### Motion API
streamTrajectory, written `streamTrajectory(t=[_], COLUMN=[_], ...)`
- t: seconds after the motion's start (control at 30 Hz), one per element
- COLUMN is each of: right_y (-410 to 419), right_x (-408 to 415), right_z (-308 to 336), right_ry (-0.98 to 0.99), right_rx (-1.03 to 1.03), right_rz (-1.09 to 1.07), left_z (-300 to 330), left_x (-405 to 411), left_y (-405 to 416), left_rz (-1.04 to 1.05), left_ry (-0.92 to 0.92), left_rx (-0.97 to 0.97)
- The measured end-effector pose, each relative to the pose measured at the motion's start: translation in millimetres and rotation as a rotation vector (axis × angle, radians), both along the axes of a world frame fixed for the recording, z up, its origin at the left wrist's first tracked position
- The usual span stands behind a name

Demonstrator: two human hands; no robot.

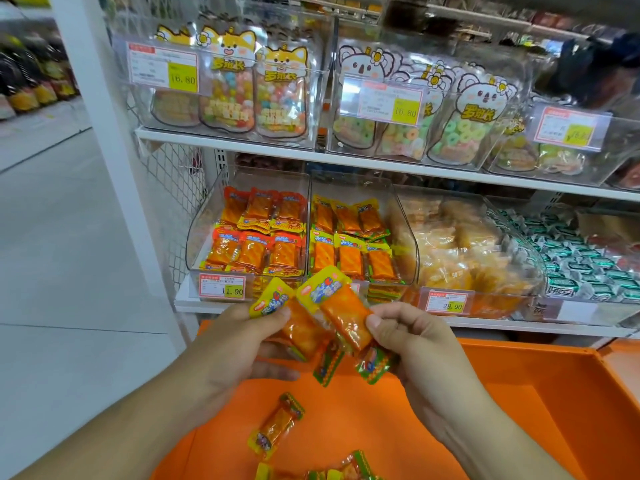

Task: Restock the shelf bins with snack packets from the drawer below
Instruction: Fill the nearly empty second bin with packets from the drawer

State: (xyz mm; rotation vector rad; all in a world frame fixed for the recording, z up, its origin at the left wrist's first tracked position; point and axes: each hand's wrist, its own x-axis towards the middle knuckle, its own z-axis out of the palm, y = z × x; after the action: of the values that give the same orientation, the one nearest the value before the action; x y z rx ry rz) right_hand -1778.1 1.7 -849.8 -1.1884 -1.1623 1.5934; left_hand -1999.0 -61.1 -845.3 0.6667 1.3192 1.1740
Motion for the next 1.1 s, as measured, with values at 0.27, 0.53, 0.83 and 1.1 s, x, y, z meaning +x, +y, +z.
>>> streamTrajectory(t=[0.27,0.53,0.83,1.1], right_y=[-17.5,-19.9,4.1,73.2], right_x=[-20.9,-26.4,-17.3,-24.9], right_z=[-22.1,-19.8,3.7,14.5], right_ry=[-0.447,-0.554,-0.304,-0.322], right_rx=[0.34,0.33,0.177,0.186], right_rz=[-0.009,0.086,0.236,-0.01], left_z=[-3.6,-6.5,13.3,5.8], left_x=[11.5,12.0,11.6,-6.1], left_y=[-5.7,-3.7,22.9,75.4], left_rz=[-0.129,-0.063,-0.153,-0.154], left_ry=[0.108,0.107,0.392,1.323], left_rx=[0.118,0.111,0.203,0.431])
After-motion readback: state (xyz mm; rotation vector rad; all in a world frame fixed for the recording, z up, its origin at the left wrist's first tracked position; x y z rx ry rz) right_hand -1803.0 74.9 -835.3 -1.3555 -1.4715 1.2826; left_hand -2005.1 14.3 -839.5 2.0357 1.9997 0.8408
